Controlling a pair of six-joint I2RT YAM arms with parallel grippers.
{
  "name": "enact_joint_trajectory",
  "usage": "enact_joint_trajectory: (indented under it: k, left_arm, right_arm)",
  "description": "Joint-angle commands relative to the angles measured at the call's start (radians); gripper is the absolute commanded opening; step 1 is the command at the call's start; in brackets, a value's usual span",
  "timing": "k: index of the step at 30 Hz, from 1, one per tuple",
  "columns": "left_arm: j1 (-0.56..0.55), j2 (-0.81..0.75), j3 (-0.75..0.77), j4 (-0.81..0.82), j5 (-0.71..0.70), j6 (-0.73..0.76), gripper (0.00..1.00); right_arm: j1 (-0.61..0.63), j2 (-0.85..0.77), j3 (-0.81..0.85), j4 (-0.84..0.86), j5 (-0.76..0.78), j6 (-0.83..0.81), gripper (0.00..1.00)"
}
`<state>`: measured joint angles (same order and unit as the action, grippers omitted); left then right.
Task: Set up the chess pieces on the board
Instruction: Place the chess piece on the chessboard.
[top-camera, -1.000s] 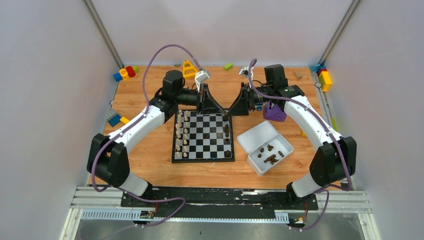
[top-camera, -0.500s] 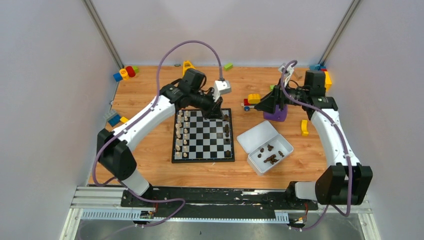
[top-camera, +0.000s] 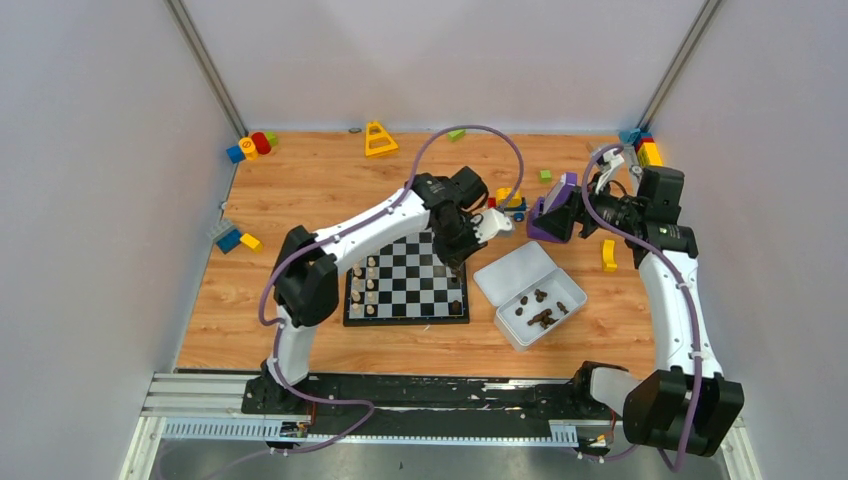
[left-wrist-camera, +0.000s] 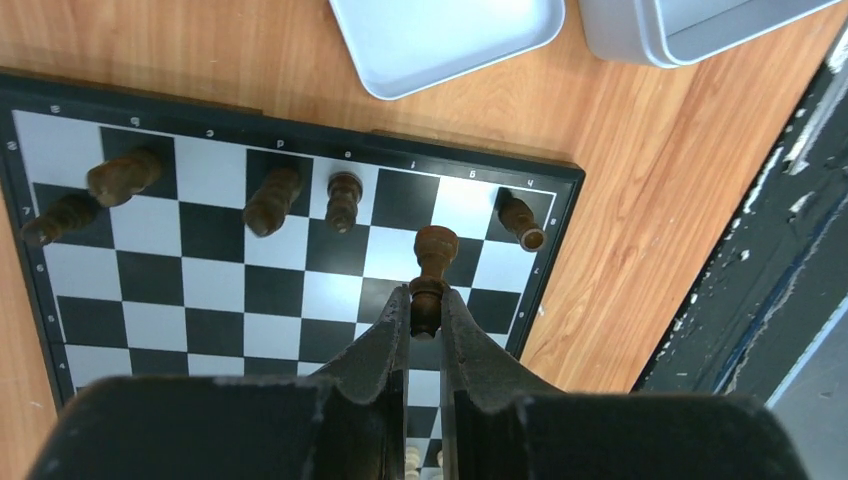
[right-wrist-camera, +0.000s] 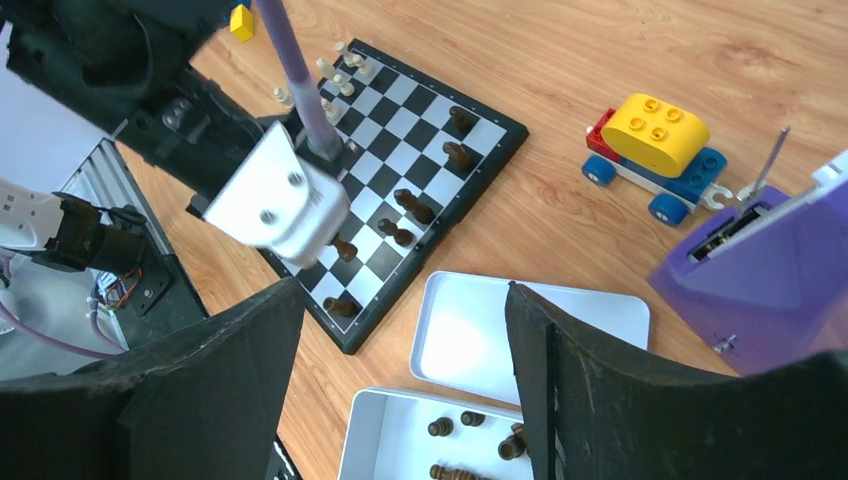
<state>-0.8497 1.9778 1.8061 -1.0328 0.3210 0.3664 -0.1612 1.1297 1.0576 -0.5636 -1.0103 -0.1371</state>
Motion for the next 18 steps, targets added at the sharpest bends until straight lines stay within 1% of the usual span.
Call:
enact_joint_trajectory:
  k: [1,8,18]
  left_arm:
    - [-0.051,0.088,0.111,-0.121,-0.136,0.036,0.00]
    - [-0.102,0.224,0.224,-0.207,-0.193,0.028,0.00]
    - [-0.119,0.281,0.271,-0.225,-0.227,0.026,0.00]
  right_arm:
    - [-0.015,-0.019,-0.010,0.030,0.019,-0.022,0.75]
    - [-0.018,-0.019,-0.018,0.027,0.019,-0.030,0.75]
    - [-0.022,-0.020,-0.027,0.023,0.000,-0.032,0.75]
